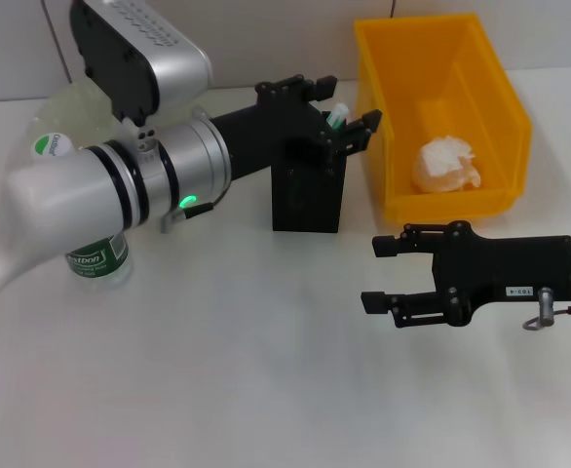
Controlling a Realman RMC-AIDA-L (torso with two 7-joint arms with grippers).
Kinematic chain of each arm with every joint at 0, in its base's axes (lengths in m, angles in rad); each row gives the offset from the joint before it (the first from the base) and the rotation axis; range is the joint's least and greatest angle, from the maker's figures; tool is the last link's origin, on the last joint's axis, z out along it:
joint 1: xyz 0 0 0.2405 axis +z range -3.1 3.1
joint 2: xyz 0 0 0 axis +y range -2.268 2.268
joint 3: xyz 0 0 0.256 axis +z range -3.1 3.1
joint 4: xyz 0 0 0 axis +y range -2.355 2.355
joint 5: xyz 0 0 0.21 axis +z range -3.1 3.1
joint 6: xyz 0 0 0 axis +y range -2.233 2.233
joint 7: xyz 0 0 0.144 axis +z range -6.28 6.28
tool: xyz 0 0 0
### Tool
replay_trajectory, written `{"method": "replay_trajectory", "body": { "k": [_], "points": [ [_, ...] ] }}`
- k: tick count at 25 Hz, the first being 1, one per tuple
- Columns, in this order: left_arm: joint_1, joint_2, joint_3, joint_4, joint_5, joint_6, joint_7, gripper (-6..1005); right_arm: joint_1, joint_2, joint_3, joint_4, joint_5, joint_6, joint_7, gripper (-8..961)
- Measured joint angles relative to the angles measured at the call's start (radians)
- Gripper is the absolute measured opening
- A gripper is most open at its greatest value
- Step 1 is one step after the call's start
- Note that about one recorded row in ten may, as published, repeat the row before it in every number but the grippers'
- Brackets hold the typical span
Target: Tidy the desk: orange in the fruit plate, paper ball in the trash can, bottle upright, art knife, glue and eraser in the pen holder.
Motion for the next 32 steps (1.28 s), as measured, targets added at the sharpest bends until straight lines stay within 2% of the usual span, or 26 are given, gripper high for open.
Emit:
{"method": "replay_trajectory", "body": {
  "k": [7,13,19,20,21,22,23,24,26,28,29,31,32],
  "points": [
    [0.033,0.009,-0.043,0.028,0.025,0.006,-0.004,673,-0.013,0.000,0.002,0.000,-0.002,-0.004,-0.003,766],
    [0.082,0.040,-0.056,0.107,0.071,0.069,-0.052,672,-0.020,-0.001,0.003,-0.001,-0.004,-0.005,-0.003,766],
    [0.102,0.044,-0.078,0.139,0.122,0.089,-0.090,670,-0.025,-0.003,-0.001,-0.012,-0.008,-0.011,0.001,766],
    [0.185,0.032,-0.207,0.251,0.338,0.210,-0.219,669,-0.029,-0.003,0.000,-0.017,-0.008,-0.014,0.002,766],
    [0.185,0.032,-0.207,0.251,0.338,0.210,-0.219,668,-0.032,-0.003,0.001,-0.023,-0.008,-0.018,0.003,766],
    [0.231,0.018,-0.277,0.304,0.425,0.273,-0.266,667,-0.032,-0.003,0.001,-0.023,-0.008,-0.018,0.003,766],
    [0.231,0.018,-0.277,0.304,0.425,0.273,-0.266,667,-0.036,-0.003,0.005,-0.032,-0.008,-0.025,0.003,766],
    [0.279,0.007,-0.349,0.363,0.505,0.359,-0.309,666,-0.036,-0.003,0.005,-0.032,-0.008,-0.025,0.003,766],
    [0.303,0.005,-0.378,0.392,0.522,0.414,-0.325,666,-0.040,-0.003,0.007,-0.039,-0.008,-0.026,0.005,766],
    [0.303,0.005,-0.378,0.392,0.522,0.414,-0.325,666,-0.040,-0.003,0.007,-0.040,-0.008,-0.025,0.006,766],
    [0.316,0.004,-0.391,0.408,0.526,0.442,-0.332,666,-0.040,-0.003,0.007,-0.040,-0.008,-0.025,0.007,766],
    [0.354,0.005,-0.432,0.459,0.539,0.578,-0.355,666,-0.040,-0.003,0.008,-0.048,-0.008,-0.025,0.015,766],
    [0.354,0.005,-0.432,0.459,0.539,0.578,-0.355,666,-0.040,-0.004,0.008,-0.052,-0.008,-0.025,0.017,766]
  ]
}}
